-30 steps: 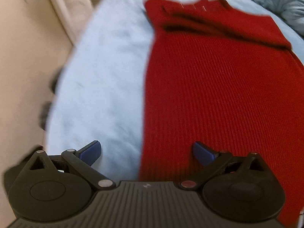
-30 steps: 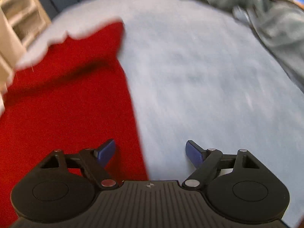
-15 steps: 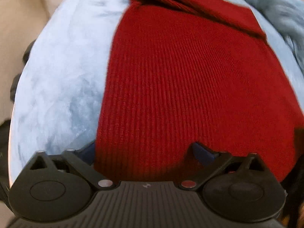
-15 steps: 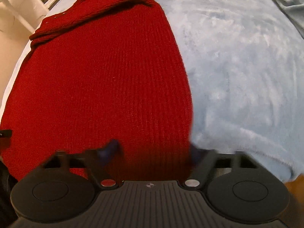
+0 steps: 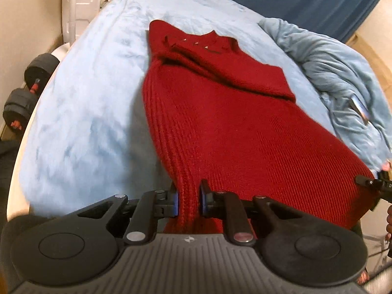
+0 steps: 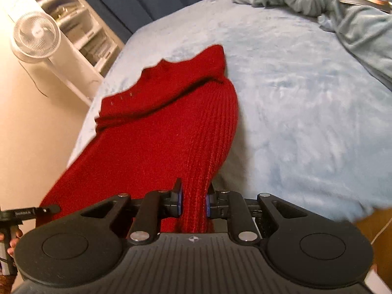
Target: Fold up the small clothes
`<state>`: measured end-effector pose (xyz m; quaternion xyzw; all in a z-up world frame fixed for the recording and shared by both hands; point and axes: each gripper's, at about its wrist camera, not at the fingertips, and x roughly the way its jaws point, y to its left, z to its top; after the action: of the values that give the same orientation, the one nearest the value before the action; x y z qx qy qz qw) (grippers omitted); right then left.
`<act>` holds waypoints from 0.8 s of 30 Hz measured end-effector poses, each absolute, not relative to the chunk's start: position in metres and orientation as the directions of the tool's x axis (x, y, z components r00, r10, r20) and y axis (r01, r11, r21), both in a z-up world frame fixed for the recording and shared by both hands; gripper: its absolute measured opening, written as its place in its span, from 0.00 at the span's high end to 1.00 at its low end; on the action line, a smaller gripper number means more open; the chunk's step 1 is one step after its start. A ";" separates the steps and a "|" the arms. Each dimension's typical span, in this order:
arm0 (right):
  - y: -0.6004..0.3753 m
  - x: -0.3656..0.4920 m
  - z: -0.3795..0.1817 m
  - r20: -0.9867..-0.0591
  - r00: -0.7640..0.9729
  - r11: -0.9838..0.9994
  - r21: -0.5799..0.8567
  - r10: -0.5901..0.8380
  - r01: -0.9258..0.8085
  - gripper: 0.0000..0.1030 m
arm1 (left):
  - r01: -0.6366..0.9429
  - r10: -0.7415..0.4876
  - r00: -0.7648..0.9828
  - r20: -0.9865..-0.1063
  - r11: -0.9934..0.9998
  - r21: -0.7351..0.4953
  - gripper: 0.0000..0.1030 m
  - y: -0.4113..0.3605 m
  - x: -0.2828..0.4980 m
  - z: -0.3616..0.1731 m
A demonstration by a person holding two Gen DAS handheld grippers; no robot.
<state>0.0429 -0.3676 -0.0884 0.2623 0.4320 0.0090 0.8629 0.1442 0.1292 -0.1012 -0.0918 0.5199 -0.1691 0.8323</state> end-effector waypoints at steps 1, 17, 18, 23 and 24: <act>-0.368 0.030 -0.088 -0.743 0.621 0.854 0.471 0.249 0.222 0.84 | 0.186 -0.380 0.395 -0.836 0.925 -0.332 0.83 0.134 0.132 -0.100; -0.412 0.121 -0.052 -0.753 0.579 0.741 0.574 0.312 0.348 0.84 | 0.017 -0.436 0.340 -0.833 0.888 -0.459 0.83 0.144 0.211 -0.065; -0.421 0.149 -0.049 -0.750 0.586 0.733 0.579 0.307 0.357 0.84 | 0.020 -0.429 0.355 -0.830 0.891 -0.453 0.83 0.135 0.242 -0.055; -0.454 0.289 -0.061 -0.753 0.630 0.662 0.571 0.188 0.485 0.57 | -0.162 -0.326 0.458 -0.827 0.884 -0.438 0.40 0.136 0.399 -0.053; -0.459 0.305 -0.066 -0.754 0.645 0.650 0.553 0.125 0.520 0.33 | -0.213 -0.231 0.503 -0.833 0.901 -0.378 0.16 0.139 0.421 -0.052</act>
<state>0.3050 -0.4592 -0.0657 0.4001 0.4034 -0.1214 0.8139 0.4210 0.1388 -0.0519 -0.2223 0.4984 -0.0054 0.8379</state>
